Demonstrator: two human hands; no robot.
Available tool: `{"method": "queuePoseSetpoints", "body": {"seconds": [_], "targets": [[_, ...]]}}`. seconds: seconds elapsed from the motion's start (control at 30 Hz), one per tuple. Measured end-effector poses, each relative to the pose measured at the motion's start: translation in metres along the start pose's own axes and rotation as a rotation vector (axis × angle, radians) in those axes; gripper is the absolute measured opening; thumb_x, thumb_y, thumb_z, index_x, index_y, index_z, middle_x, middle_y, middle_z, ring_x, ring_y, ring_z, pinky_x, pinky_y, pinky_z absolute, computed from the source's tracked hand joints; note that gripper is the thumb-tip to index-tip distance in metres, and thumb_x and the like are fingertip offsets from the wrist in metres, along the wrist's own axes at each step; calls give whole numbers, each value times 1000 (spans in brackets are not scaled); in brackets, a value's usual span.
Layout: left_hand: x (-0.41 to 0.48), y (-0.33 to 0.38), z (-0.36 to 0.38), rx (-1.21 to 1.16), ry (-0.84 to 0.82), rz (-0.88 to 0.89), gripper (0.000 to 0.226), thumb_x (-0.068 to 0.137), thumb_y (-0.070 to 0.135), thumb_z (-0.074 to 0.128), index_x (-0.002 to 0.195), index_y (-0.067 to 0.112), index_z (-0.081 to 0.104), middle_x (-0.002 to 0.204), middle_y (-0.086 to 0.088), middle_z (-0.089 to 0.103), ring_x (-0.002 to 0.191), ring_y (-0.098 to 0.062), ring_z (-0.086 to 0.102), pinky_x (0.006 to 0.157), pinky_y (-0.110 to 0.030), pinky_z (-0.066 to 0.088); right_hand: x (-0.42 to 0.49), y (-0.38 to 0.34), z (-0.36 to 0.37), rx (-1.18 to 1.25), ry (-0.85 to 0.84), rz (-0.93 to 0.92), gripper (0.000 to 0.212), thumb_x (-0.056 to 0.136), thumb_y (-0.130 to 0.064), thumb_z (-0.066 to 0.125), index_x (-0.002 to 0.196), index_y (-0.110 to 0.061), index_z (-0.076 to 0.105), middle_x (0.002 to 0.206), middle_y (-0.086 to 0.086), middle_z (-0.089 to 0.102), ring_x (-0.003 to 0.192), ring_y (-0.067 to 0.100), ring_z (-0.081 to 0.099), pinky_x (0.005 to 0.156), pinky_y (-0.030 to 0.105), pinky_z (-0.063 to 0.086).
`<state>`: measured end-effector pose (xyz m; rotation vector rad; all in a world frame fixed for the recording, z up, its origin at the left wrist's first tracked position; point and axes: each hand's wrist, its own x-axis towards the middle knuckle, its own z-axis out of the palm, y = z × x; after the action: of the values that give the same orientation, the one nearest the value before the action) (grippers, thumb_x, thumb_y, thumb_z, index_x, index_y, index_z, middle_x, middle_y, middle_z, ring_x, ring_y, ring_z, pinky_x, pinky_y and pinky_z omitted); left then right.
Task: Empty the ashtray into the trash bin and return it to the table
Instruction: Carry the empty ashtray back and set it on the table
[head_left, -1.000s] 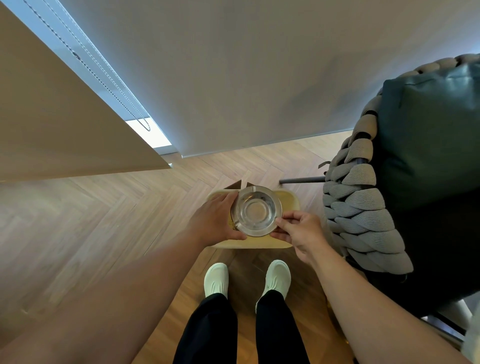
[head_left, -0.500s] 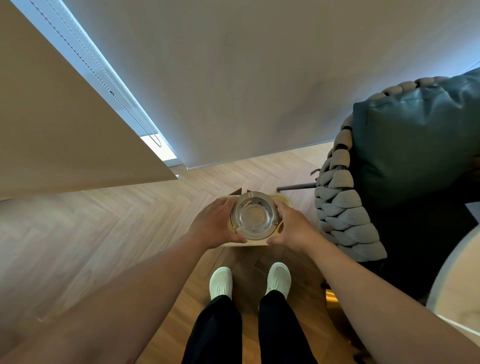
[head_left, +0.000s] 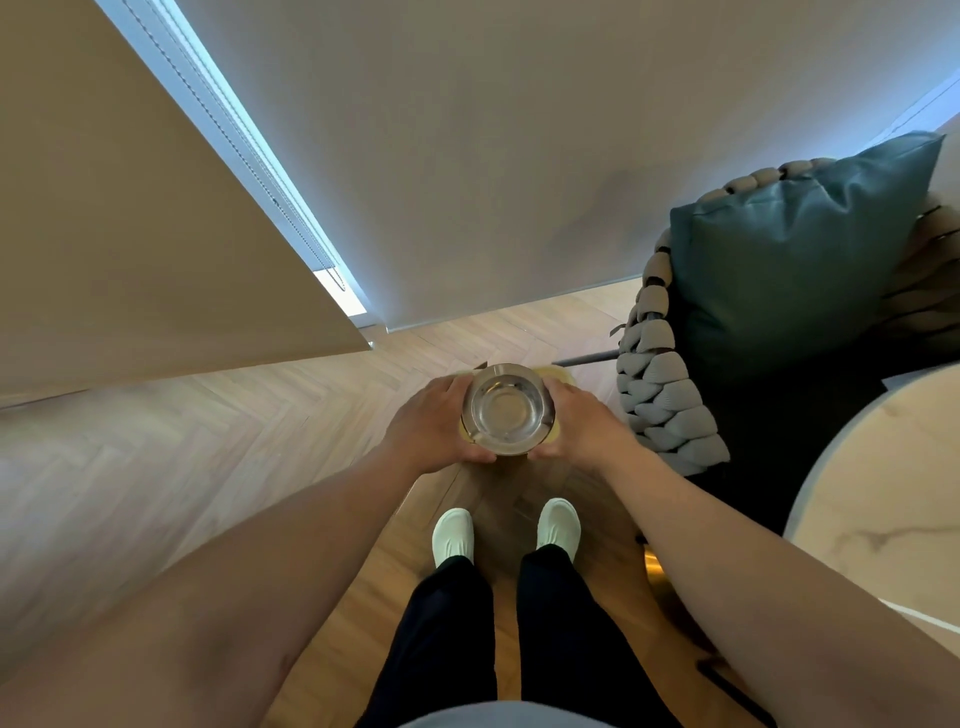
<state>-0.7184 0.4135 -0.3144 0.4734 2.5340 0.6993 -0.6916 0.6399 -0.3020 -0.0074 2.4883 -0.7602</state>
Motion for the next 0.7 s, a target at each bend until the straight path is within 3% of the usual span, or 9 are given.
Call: {"method": "queuePoseSetpoints", "body": {"seconds": [0.2,0.4,0.57,0.7], "targets": [[-33,14,-15,37,27,4,107,50,70,83,139,31,36,141,8,51,126,-15,49,96,-35,46,-27,-19,-5,-28,-14,17,85,61,-37,92,128,-22,42,115,2,60,92,15,52,79,32,46],[-64,23,-22,47,40,32,95,53,66,84,128,26,43,126,7,55,111,-15,55,87,-31,49,-56,-29,-5,-44,-2,-15,77,61,-37,92,119,-23,45,100,-7,55,89,15,55,74,30,45],[-82,30,-26,51,72,76,95,54,64,85,128,23,44,125,5,56,110,-16,54,87,-32,49,-77,-36,-2,-48,27,-18,81,61,-40,92,125,-22,45,112,-1,63,98,19,60,86,39,54],[-96,31,-24,52,68,85,96,54,66,85,129,23,44,126,5,57,111,-16,55,89,-34,52,-91,-38,5,-49,25,-14,83,60,-40,92,125,-22,43,112,0,64,98,20,62,85,40,55]]}}
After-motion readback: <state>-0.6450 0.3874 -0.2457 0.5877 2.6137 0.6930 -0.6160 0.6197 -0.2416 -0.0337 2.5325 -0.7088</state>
